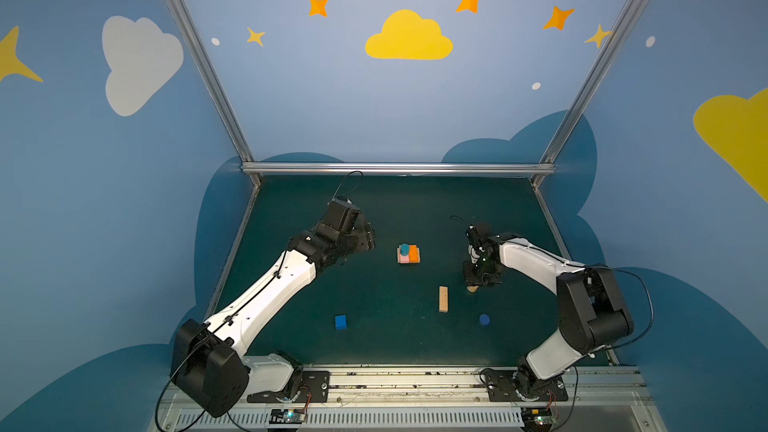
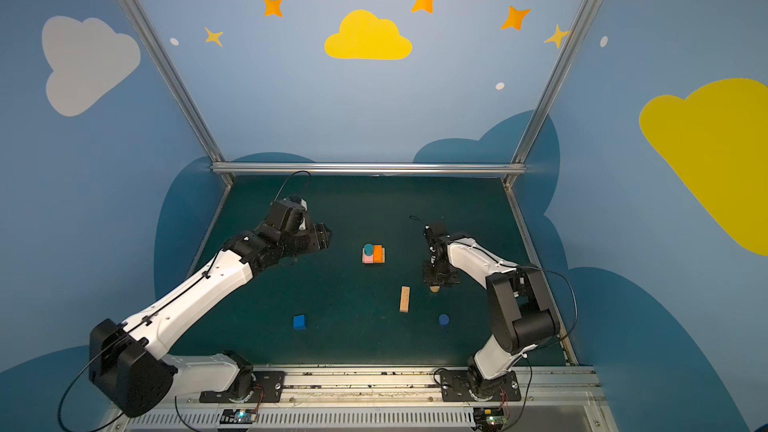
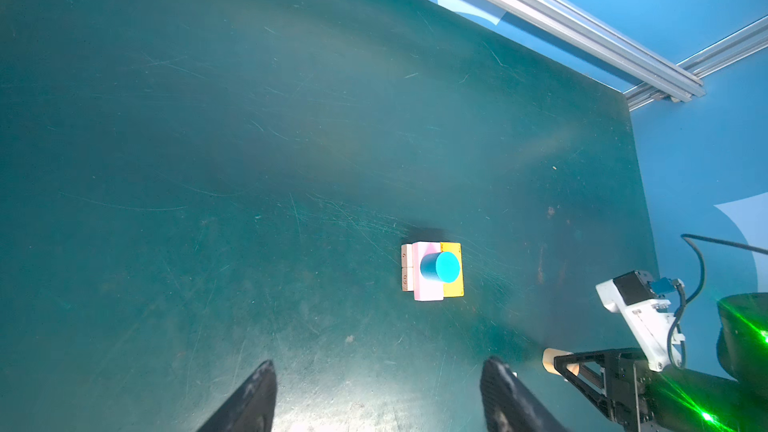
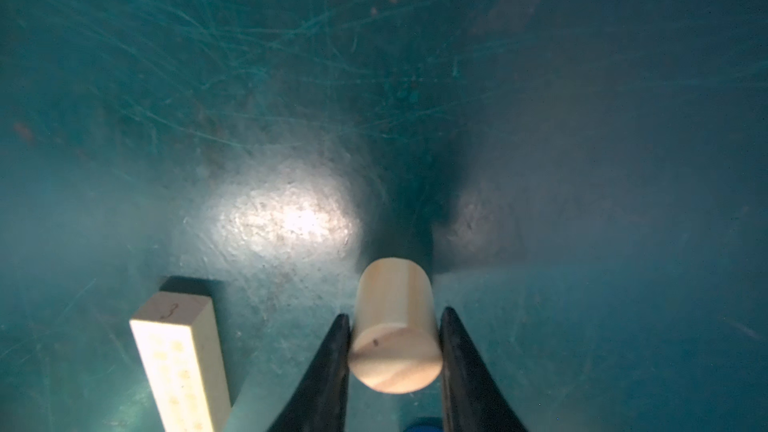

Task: Build the wood block tower
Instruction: 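Raise the left gripper away while the right gripper grasps the round wooden cylinder, then lift the round wooden cylinder and carry it over the orange block with the right gripper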

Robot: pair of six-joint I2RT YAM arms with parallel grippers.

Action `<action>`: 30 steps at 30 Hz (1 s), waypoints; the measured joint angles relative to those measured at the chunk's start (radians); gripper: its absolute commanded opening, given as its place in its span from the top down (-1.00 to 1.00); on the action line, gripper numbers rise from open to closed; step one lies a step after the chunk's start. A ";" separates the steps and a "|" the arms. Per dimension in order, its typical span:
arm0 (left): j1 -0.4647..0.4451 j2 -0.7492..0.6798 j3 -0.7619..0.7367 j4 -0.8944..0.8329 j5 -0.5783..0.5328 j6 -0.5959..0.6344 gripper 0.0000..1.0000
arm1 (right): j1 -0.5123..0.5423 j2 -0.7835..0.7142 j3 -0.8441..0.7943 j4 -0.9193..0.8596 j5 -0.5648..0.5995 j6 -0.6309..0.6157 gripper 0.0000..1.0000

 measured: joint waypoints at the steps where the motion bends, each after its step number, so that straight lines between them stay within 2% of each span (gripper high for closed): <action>1: 0.000 0.000 0.000 0.000 0.000 0.000 -0.54 | 0.002 0.000 0.000 0.000 0.000 0.001 0.48; 7: 0.003 0.001 0.000 0.000 0.001 0.000 -0.54 | 0.010 0.000 0.030 -0.023 0.002 0.000 0.53; 13: 0.007 0.008 -0.002 0.001 0.004 0.000 -0.54 | 0.037 0.021 0.146 -0.074 0.002 -0.014 0.53; 30: 0.026 0.027 -0.027 0.005 0.023 0.008 -0.54 | 0.191 0.311 0.618 -0.225 -0.030 -0.121 0.56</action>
